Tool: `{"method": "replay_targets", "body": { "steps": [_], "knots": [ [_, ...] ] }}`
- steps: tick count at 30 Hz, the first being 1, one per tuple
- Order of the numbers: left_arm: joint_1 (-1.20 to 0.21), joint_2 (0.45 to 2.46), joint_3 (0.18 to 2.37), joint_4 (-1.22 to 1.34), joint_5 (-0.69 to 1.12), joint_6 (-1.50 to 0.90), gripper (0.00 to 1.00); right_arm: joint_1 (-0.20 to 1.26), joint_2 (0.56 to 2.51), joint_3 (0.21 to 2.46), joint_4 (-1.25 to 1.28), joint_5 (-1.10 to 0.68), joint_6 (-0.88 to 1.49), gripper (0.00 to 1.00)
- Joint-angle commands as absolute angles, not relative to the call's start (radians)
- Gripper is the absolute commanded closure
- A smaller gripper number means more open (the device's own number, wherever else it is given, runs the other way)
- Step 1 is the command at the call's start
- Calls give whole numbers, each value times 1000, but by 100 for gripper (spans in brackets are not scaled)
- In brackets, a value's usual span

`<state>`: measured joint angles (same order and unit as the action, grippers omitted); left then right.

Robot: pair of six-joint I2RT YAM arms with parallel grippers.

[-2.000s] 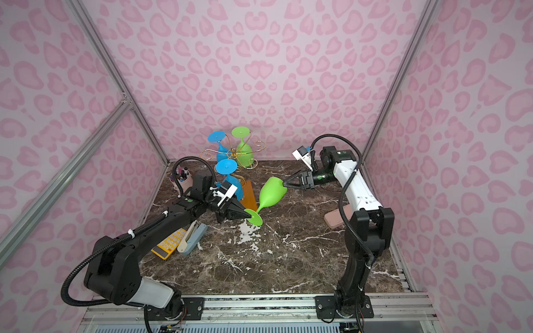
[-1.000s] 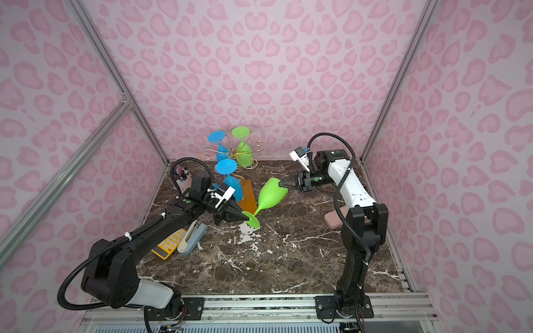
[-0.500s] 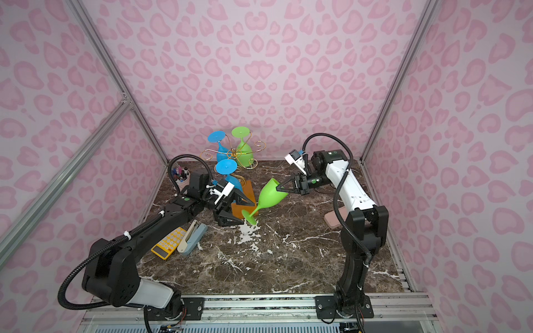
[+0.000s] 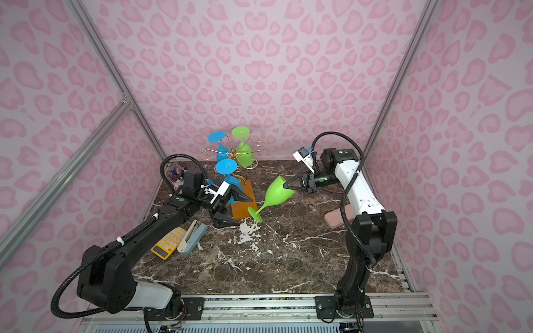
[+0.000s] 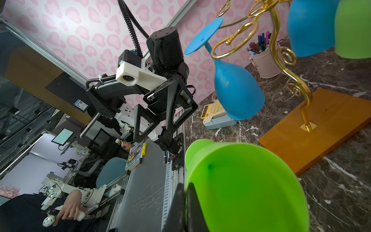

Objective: Take the wine glass off the wine glass rack
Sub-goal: Pick up the wine glass from the wine glass rack.

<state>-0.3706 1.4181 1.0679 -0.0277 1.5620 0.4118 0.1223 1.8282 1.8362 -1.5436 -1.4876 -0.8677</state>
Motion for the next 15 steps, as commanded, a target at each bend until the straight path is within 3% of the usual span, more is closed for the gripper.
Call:
{"method": "replay_targets", "body": {
  "steps": [1, 6, 9, 15],
  "knots": [
    [-370, 1382, 1080, 2, 1636, 419, 3, 118, 1814, 1841, -1591, -1462, -791, 100],
    [-371, 1309, 1084, 3, 1559, 420, 3, 161, 1656, 1644, -961, -1060, -155, 100],
    [-370, 1274, 1088, 3, 1488, 408, 3, 142, 1656, 1625, -940, -1136, -136, 100],
    [-370, 1185, 1088, 7, 1349, 394, 3, 202, 1683, 1687, -1018, -857, -115, 100]
  ]
}}
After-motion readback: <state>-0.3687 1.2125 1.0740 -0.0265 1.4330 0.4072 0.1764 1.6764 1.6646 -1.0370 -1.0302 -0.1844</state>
